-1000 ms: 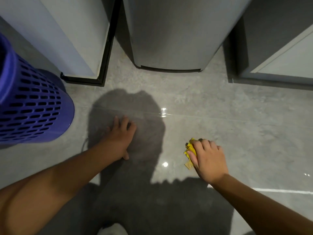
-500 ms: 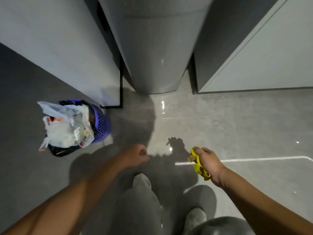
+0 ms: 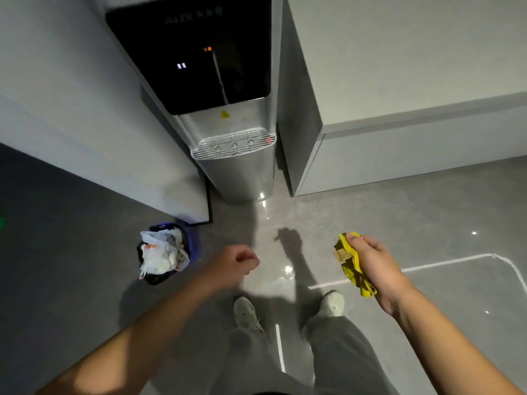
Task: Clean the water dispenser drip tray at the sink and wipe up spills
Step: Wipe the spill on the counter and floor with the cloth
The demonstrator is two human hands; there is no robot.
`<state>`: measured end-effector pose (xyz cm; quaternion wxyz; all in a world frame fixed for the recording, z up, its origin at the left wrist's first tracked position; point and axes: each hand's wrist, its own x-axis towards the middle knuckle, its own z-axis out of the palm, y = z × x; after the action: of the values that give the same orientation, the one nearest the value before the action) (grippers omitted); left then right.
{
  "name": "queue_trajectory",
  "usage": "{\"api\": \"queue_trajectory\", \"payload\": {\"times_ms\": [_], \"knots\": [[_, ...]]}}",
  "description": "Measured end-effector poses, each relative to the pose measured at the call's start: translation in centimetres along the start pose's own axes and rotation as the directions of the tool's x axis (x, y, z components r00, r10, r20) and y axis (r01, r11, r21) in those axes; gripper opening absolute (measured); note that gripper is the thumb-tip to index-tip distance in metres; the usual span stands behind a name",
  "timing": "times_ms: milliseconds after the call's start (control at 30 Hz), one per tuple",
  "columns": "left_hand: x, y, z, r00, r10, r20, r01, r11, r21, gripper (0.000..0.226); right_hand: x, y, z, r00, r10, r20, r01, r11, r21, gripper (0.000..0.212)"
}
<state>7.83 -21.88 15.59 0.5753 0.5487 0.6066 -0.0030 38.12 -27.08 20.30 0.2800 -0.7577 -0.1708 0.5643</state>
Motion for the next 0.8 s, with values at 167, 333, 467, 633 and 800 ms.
{"api": "queue_trajectory", "payload": {"times_ms": [167,333,467,633,800], "knots": [[1.0,6.7,1.4,0.998,-0.011,-0.067,0.002,0.992,-0.123,0.010,1.6,-3.7,-5.5,0.999,-0.052,-0.014,0.053,0.988,0.145,0.026],[3.8,15.0,4.0,0.982,-0.004,-0.187,-0.043,0.968,-0.248,0.011,4.7,-8.2,-11.7,0.986,-0.157,0.055,0.144,0.972,0.184,0.031],[7.4,22.6,5.4,0.971,0.017,-0.237,-0.102,0.930,-0.353,0.012,8.8,-12.8,-17.0,0.967,-0.252,0.042,0.247,0.964,0.103,0.034],[11.7,32.1,5.0,0.945,0.062,-0.321,-0.189,0.905,-0.381,0.008,14.2,-20.4,-21.3,0.957,-0.288,0.034,0.284,0.954,0.095,0.035],[19.9,37.9,4.0,0.916,0.128,-0.380,-0.247,0.927,-0.282,0.007,20.2,-27.2,-23.7,0.937,-0.349,0.012,0.347,0.935,0.073,0.031]]}}
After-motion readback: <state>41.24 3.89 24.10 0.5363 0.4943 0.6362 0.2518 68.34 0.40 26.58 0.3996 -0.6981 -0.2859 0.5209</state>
